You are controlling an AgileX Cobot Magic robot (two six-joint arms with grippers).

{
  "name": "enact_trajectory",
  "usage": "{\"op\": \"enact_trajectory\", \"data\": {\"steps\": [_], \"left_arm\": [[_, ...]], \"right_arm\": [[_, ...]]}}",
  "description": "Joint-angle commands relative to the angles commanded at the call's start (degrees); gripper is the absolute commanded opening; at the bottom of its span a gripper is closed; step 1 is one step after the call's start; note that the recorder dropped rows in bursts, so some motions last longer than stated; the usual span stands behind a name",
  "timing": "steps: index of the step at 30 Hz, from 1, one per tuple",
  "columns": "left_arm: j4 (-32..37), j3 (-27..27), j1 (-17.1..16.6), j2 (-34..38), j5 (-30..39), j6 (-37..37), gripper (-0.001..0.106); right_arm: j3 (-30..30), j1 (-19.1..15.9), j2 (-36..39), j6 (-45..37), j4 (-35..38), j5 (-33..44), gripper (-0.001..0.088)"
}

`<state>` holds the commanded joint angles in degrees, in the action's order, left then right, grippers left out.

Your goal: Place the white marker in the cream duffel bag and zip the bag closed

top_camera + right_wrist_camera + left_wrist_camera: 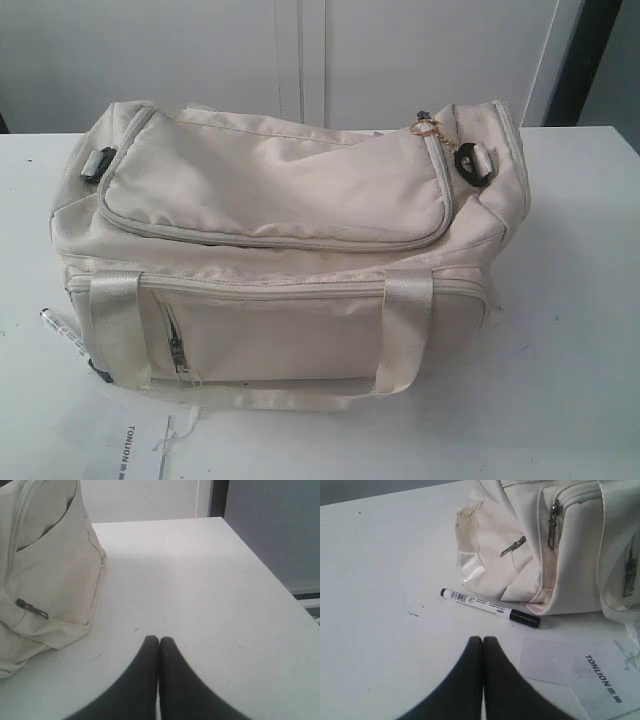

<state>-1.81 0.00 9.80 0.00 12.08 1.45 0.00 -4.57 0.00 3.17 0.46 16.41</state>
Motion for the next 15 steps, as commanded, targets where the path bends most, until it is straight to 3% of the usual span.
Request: {"op": "enact_trajectory", "data": {"steps": [5,8,10,12,13,15], "left_arm": [[0.0,0.0,0.0,0.0,0.0,0.0,0.000],[0.0,0.0,0.0,0.0,0.0,0.0,0.000],[0.0,0.0,0.0,0.0,0.0,0.0,0.000],[0.0,0.0,0.0,0.0,0.0,0.0,0.000],[0.0,0.0,0.0,0.0,0.0,0.0,0.000],[0.0,0.0,0.0,0.0,0.0,0.0,0.000]], "right_arm": [[0.0,0.0,0.0,0.7,0.2,-8.2,0.0000],[0.0,0.0,0.0,2.6,0.2,-18.3,0.0000],[0.0,0.0,0.0,8.1,0.2,-25.2,0.0000],[0.0,0.0,0.0,23.8,0.1,-29.5,0.0000],[0.0,0.0,0.0,27.4,-0.9,-29.8,0.0000],[-2.1,0.0,0.0,27.7,-5.0,-29.8,0.0000]]}}
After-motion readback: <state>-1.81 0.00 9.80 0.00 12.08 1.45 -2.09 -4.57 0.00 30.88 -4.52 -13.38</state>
